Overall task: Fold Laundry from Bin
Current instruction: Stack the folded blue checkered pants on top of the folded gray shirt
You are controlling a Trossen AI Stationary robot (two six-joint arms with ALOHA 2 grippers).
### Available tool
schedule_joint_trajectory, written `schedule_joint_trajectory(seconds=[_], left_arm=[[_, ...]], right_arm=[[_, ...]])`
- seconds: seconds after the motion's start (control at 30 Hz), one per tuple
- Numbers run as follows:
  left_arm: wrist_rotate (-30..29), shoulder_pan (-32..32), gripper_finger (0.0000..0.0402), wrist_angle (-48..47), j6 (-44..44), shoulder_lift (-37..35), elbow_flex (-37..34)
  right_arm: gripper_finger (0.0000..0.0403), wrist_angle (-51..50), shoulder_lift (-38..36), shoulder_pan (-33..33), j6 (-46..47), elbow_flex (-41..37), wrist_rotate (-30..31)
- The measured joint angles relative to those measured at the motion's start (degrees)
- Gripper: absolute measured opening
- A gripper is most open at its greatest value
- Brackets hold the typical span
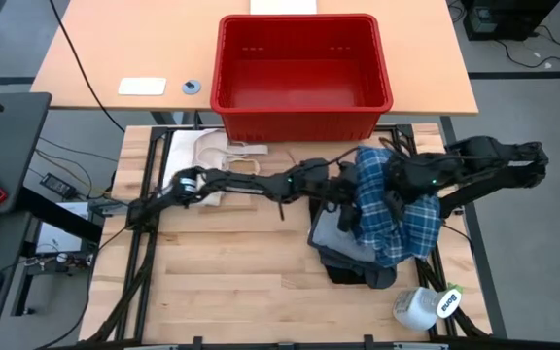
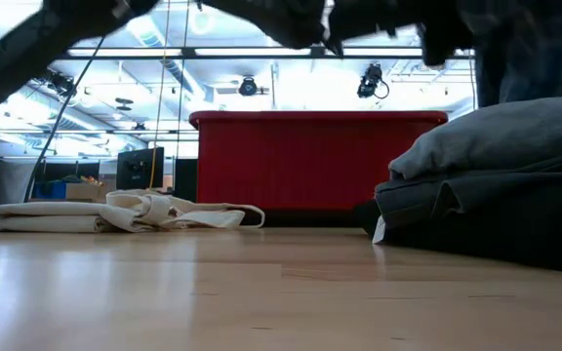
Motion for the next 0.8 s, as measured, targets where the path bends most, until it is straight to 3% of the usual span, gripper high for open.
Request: schedule_joint_trajectory(seconds=[0.13, 0.37, 0.6, 0.8], left_arm=[[0.07, -0.54, 0.0389, 2.8, -4.73, 7.51, 5.93], [0.29, -1.82, 0.0389, 3.83, -5.24, 16.23, 19.26], [-1.51, -2.69, 0.0389, 6.41, -4.89, 16.56, 18.13], [-1.68, -1.89, 0.0389, -2.56, -2.55, 16.46, 18.13]], right_arm=[[0.0059, -4.22, 0.69, -0.13, 1.47, -0.13, -2.64], [0.0059, -5.29, 0.75, -0.13, 2.8, -0.04, -4.78], [0.0059, -5.47, 0.85, -0.13, 5.32, -0.04, -4.67], [0.0059, -5.68, 3.61, -0.11, 6.15, -0.93, -1.18]])
